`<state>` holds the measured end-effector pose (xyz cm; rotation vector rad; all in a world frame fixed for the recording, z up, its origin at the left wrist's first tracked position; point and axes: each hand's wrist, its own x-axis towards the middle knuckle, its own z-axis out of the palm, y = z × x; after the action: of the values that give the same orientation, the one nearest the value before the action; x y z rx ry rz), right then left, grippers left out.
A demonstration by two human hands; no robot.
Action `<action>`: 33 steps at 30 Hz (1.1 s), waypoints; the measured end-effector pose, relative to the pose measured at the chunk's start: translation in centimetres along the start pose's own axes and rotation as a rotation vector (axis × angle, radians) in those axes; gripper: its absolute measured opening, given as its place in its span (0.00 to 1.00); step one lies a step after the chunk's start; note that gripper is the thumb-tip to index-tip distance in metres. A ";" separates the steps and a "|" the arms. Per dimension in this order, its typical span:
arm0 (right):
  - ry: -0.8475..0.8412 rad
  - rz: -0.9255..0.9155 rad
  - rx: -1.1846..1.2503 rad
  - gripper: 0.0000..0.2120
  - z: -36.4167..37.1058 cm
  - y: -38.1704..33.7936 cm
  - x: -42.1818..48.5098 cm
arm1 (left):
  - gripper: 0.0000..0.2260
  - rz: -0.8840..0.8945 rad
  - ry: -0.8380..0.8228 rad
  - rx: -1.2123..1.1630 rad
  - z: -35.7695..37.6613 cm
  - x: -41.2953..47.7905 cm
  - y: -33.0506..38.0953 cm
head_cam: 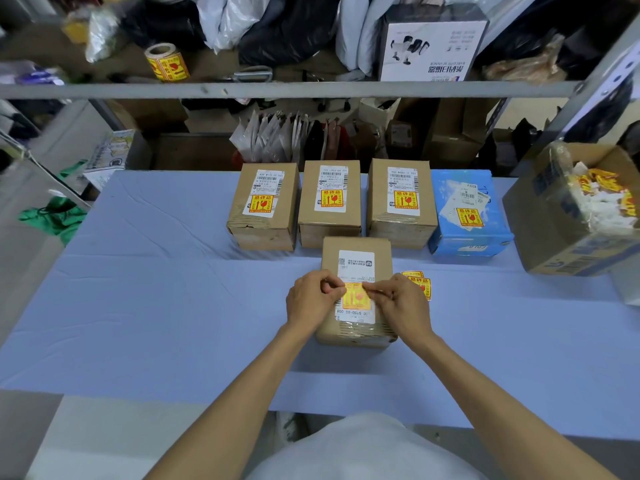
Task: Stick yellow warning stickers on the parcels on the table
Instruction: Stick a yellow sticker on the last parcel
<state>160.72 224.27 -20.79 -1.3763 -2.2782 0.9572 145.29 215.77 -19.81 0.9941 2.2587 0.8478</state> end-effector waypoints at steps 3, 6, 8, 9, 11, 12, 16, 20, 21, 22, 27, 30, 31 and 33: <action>0.067 0.071 0.040 0.06 0.4 -0.8 -0.1 | 0.05 -0.041 0.001 0.029 0.4 0.3 0.6; 0.072 0.078 0.055 0.07 0.9 -1.5 0.2 | 0.05 -0.036 -0.031 0.079 0.7 0.5 1.2; 0.052 0.108 0.119 0.05 0.9 -1.4 0.7 | 0.02 -0.032 -0.088 0.047 0.4 0.6 1.0; 0.041 0.136 0.150 0.05 0.7 -1.4 1.0 | 0.04 -0.051 -0.129 -0.007 0.1 0.6 1.0; 0.019 0.188 0.189 0.05 0.1 -1.4 1.4 | 0.10 -0.124 -0.236 -0.188 -0.7 0.6 1.1; 0.018 0.199 0.198 0.05 -0.1 -1.7 1.5 | 0.13 -0.153 -0.296 -0.271 -1.2 0.6 1.3; 0.040 0.070 0.364 0.07 -0.9 -4.4 1.1 | 0.12 -0.134 -0.415 -0.425 -2.8 0.3 2.2; -0.002 -0.180 0.415 0.07 -2.2 -7.3 0.7 | 0.05 -0.024 -0.256 -0.461 -3.0 0.3 3.8; 0.002 -0.222 0.395 0.06 -2.5 -7.7 0.8 | 0.04 0.003 -0.208 -0.469 -3.1 0.4 4.2; 0.019 -0.250 0.367 0.06 -2.7 -8.0 0.9 | 0.04 0.026 -0.185 -0.478 -3.2 0.6 4.6; 0.103 -0.271 0.346 0.01 -3.6 -7.8 1.2 | 0.04 0.154 -0.082 -0.329 -3.9 1.3 5.6; 0.111 -0.247 0.396 0.05 -3.5 -7.4 1.1 | 0.09 0.206 0.027 -0.191 -3.9 1.5 6.2; 0.118 -0.232 0.428 0.06 -3.5 -7.4 1.1 | 0.10 0.216 0.057 -0.164 -3.8 1.4 6.5; 0.134 -0.192 0.507 0.05 -3.6 -7.2 1.3 | 0.13 0.221 0.093 -0.178 -3.6 1.3 7.1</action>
<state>157.35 224.49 -13.34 -0.9559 -1.8509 1.2250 145.32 219.37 -12.54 1.1556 2.1299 1.1892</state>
